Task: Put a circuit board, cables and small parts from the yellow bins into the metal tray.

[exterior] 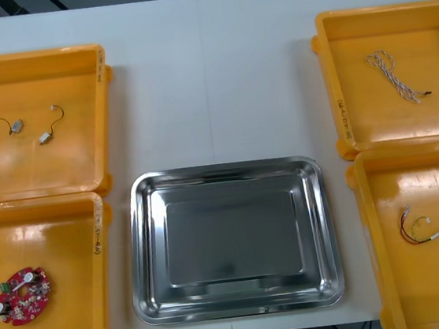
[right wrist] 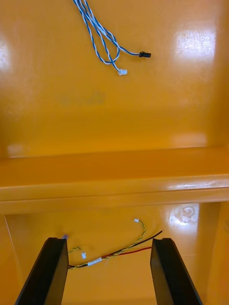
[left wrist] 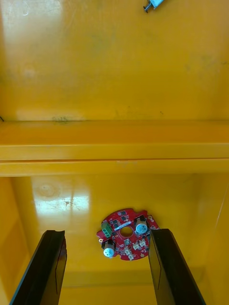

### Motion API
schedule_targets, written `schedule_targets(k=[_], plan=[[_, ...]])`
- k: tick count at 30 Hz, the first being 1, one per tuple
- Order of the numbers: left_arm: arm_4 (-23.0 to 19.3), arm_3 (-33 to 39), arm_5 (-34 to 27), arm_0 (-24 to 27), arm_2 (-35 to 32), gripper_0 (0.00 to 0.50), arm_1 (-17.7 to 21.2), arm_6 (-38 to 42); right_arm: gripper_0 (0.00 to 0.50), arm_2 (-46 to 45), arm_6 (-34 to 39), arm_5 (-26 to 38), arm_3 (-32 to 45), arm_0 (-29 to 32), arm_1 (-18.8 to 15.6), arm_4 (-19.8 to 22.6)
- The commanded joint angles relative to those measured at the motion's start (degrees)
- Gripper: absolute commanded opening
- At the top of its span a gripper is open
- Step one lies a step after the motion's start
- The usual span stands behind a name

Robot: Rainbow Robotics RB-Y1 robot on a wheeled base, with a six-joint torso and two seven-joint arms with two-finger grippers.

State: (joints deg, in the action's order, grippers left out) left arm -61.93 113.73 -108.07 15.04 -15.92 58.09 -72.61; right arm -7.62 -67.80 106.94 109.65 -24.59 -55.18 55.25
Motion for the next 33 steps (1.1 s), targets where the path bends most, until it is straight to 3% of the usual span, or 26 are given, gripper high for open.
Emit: schedule_targets(k=[1,33], plan=[[0.5,0.8,0.6,-0.8,-1.9,0.5,0.1,-4.8,0.5,-1.9,-1.5,0.4,1.6,0.3,-1.1,0.2],[0.5,0.8,0.6,-0.8,-1.9,0.5,0.1,-4.8,0.5,-1.9,-1.5,0.4,1.6,0.3,-1.1,0.2]])
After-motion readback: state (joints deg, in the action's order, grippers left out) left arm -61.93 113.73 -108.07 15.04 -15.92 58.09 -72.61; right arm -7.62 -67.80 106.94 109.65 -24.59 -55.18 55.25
